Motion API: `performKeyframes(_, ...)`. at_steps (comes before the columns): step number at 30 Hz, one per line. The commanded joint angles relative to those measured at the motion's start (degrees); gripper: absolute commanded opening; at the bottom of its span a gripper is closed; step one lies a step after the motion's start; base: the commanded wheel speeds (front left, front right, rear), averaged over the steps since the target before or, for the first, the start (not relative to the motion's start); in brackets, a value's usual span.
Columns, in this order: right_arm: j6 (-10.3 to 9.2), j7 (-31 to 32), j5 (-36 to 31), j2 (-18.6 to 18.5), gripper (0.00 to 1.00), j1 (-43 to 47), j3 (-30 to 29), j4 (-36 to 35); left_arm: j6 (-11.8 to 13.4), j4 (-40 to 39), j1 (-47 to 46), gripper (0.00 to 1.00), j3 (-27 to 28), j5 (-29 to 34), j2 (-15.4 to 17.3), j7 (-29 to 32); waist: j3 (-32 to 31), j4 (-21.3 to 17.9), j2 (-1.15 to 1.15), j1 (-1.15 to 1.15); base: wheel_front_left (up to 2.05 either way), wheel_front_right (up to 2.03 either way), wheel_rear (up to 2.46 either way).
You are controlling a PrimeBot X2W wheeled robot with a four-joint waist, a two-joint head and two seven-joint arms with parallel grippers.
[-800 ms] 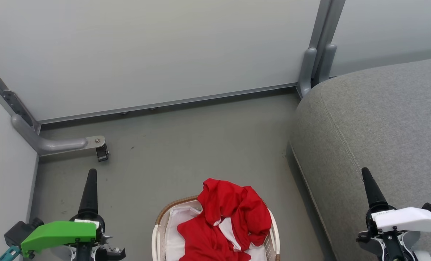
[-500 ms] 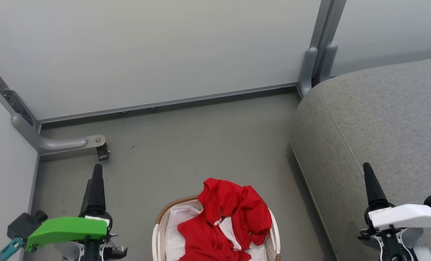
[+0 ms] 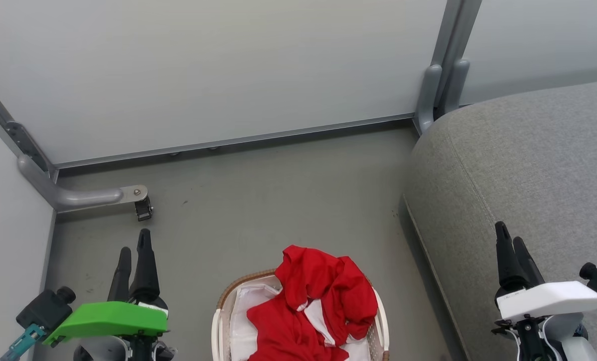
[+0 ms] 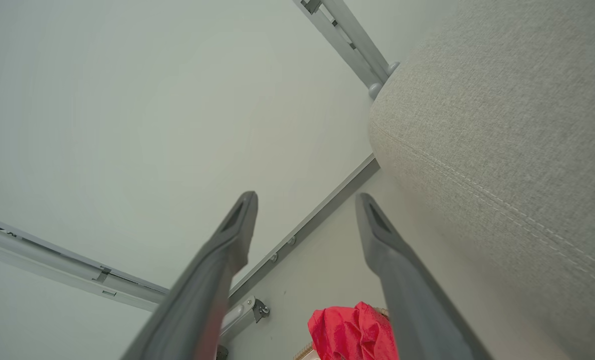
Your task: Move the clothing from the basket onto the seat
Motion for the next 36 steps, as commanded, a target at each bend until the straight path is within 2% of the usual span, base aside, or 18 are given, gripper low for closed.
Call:
performKeyframes(1, 0.01, -0.7, -2.3, -0.4, 1.0, 0.0, 0.3, -0.6, 0.4, -0.8, 0.1, 1.0, -0.1, 2.0, 0.4, -0.5, 0.0, 0.0, 0.0, 0.0, 0.0, 0.0, 0.0)
performKeyframes(15, 0.01, -2.9, -12.4, -0.5, 1.0, 0.4, 1.5, 1.3, 1.2, 1.2, 0.6, 1.0, -2.0, 12.5, 0.5, -2.8, 0.2, 0.4, 0.0, 0.0, 0.0, 0.0, 0.0)
performKeyframes(36, 0.02, -5.9, -23.2, -0.7, 1.0, 1.0, 3.4, 2.4, 2.0, 3.6, 1.1, 1.0, -3.9, 22.1, 0.6, -5.8, 0.2, 0.8, 0.0, 0.0, 0.0, 0.0, 0.0)
